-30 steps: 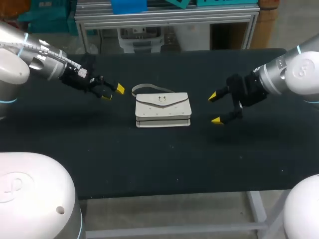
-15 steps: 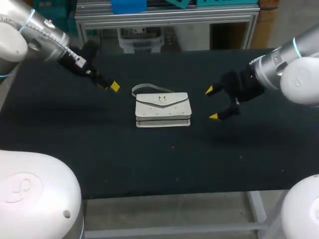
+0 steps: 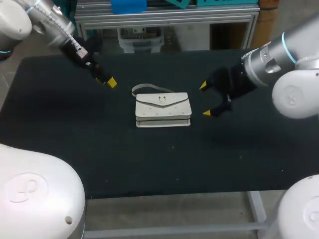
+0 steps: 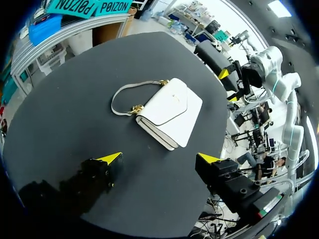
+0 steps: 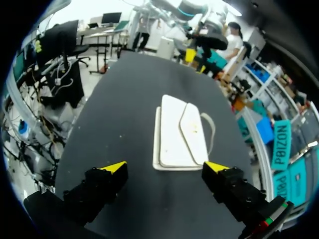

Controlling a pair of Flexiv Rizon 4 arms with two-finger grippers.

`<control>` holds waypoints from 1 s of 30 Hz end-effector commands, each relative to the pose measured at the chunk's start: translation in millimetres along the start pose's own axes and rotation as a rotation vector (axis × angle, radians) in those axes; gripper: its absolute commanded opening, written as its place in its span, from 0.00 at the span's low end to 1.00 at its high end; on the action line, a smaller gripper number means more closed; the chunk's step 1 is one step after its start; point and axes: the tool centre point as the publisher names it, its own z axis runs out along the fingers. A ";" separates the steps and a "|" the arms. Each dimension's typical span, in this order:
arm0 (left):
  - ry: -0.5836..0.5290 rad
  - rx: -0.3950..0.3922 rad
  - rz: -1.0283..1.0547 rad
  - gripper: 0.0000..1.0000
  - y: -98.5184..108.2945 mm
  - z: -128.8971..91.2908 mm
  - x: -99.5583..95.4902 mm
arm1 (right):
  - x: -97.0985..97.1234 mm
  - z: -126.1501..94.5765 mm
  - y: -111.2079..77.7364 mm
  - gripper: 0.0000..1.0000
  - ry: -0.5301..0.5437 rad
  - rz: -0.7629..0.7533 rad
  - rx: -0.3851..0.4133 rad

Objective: Pick up the bag, open it, inspect its contents, close it, and place it on the opposite side

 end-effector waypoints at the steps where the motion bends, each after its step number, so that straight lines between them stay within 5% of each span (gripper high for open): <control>1: -0.039 -0.077 0.302 1.00 -5.3 3.2 7.2 | 5.2 15.4 4.4 1.00 -0.052 0.005 0.161; 6: -0.020 -0.141 0.590 1.00 -1.9 3.1 19.4 | 8.7 18.4 4.7 1.00 -0.075 0.018 0.194; 18: -0.071 -0.131 0.598 1.00 -3.9 3.8 18.2 | 16.6 40.1 11.6 1.00 -0.194 0.025 0.317; 30: -0.147 -0.158 0.864 1.00 -14.5 20.1 13.9 | 10.1 64.1 10.7 1.00 -0.263 -0.037 0.476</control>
